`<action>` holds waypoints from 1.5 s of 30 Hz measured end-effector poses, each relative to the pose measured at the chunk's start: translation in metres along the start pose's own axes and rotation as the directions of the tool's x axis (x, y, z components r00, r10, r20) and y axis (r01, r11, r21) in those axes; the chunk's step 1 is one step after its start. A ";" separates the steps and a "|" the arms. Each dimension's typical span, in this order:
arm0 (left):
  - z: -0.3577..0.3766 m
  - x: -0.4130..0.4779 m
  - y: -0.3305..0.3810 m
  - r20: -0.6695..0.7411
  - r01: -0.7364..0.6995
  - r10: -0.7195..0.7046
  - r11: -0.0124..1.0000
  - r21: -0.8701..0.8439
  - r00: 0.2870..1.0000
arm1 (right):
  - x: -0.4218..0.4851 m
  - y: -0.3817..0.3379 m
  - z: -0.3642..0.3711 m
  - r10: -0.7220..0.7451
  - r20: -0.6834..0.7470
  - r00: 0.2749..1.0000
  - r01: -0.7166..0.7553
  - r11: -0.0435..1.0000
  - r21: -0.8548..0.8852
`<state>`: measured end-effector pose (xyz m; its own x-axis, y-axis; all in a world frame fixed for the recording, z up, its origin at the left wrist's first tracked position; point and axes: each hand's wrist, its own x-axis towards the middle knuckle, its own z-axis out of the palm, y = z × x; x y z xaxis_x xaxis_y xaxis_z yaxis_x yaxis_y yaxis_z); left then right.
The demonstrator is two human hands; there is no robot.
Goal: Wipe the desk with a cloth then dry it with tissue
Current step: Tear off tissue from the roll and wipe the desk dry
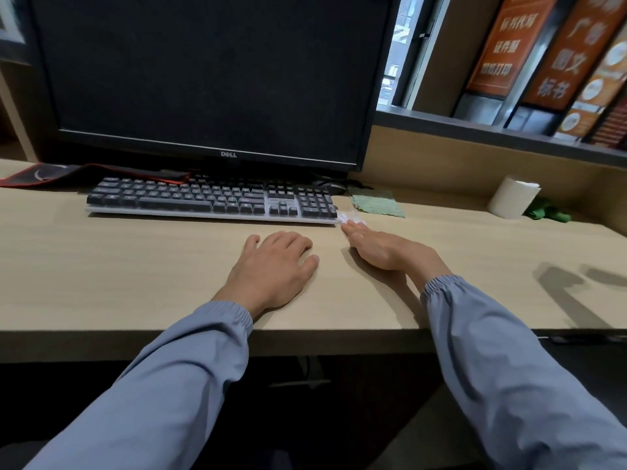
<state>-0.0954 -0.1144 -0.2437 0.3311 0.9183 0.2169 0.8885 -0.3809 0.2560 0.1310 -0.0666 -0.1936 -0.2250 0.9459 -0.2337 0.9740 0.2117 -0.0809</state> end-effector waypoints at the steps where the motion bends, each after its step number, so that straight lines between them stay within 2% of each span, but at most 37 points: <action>1: 0.000 -0.001 0.000 0.003 -0.003 0.003 1.000 0.004 1.000 | -0.006 -0.002 0.001 -0.001 0.002 1.000 0.001 1.000 -0.011; 11: 0.000 -0.002 0.000 0.010 -0.008 0.008 1.000 0.007 1.000 | -0.042 -0.021 0.001 0.061 0.001 0.998 -0.061 0.998 -0.024; 21: 0.002 -0.001 -0.002 -0.012 -0.017 0.017 1.000 0.014 1.000 | -0.015 -0.011 0.009 0.041 -0.085 0.996 -0.033 0.995 0.094; 28: 0.002 0.001 -0.003 -0.008 -0.011 0.012 1.000 0.017 1.000 | -0.021 -0.007 0.008 -0.008 -0.040 0.999 0.011 0.997 0.082; 45: -0.001 -0.001 0.000 0.028 -0.025 0.024 0.999 0.038 0.999 | -0.137 -0.027 0.057 -0.081 -0.075 0.994 0.086 0.994 0.070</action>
<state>-0.0955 -0.1153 -0.2429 0.3614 0.9115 0.1965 0.8912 -0.3996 0.2146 0.1342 -0.2155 -0.2147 -0.3007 0.9413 -0.1534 0.9466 0.2750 -0.1681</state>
